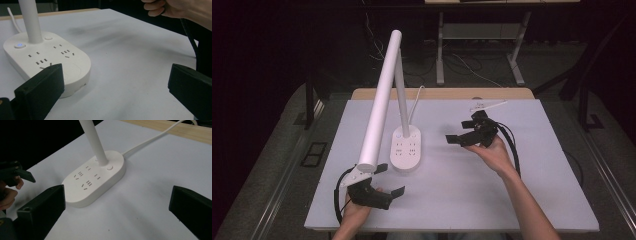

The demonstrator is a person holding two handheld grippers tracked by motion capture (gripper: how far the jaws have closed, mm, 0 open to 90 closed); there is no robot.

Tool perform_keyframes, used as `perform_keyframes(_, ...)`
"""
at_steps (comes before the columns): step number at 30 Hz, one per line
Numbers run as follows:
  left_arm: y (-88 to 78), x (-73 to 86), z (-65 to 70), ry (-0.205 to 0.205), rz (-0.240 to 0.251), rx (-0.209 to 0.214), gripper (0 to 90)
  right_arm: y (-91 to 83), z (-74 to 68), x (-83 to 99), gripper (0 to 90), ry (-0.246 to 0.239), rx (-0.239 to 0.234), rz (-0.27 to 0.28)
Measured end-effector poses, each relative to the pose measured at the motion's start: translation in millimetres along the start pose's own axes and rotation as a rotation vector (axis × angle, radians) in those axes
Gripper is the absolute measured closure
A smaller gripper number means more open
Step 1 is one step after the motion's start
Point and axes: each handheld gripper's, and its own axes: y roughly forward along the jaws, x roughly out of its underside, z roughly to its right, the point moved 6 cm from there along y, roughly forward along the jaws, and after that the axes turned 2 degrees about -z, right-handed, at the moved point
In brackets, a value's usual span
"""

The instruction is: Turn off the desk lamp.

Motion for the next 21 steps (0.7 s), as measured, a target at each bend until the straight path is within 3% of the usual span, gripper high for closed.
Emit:
perform_keyframes(11, -1.1, 0.2, -0.5, -0.006, 0.003, -0.008, 0.0, -37.7, -2.5, 22.9, 0.6, 0.002, 0.024, 0.023)
perform_keyframes(21, -0.2, 0.4, 0.2, -0.001, -0.004, -0.009, 0.0, -67.5, -2.6, 61.0, 0.6, 0.024, 0.059, 0.042)
